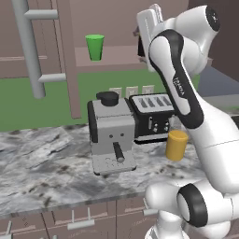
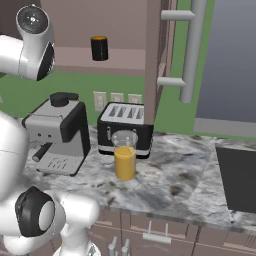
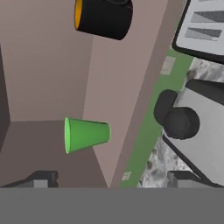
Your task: There is a tray on the dining counter. Grab the cup, mug, and pitcher and place them on the tray. The pitcher may be placed next to the tray if it cannot fit the tray.
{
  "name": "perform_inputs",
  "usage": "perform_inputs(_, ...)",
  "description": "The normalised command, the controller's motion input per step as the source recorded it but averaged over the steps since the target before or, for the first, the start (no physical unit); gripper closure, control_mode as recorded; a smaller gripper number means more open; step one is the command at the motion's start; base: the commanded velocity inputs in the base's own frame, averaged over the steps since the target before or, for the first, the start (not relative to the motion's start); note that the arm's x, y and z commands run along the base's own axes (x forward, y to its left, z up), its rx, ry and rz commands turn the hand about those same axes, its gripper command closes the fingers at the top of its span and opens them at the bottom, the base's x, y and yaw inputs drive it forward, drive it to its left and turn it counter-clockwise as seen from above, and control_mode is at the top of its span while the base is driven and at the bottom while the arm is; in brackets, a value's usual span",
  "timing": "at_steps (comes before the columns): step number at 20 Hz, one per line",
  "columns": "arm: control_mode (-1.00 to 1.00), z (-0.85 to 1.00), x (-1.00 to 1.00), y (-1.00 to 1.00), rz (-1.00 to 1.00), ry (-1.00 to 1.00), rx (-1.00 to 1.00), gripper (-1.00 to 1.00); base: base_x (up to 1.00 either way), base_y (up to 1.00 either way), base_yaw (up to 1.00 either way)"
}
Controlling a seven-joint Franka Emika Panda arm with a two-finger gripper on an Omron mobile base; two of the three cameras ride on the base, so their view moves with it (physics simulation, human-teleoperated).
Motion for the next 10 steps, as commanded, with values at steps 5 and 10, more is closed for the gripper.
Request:
perform_inputs(5, -1.00, 0.00, 0.35, 0.04, 0.00, 0.00, 0.00, -1.00, 0.00, 0.00, 0.00)
perform_inputs(10, -1.00, 0.00, 0.35, 0.09, 0.00, 0.00, 0.00, -1.00, 0.00, 0.00, 0.00)
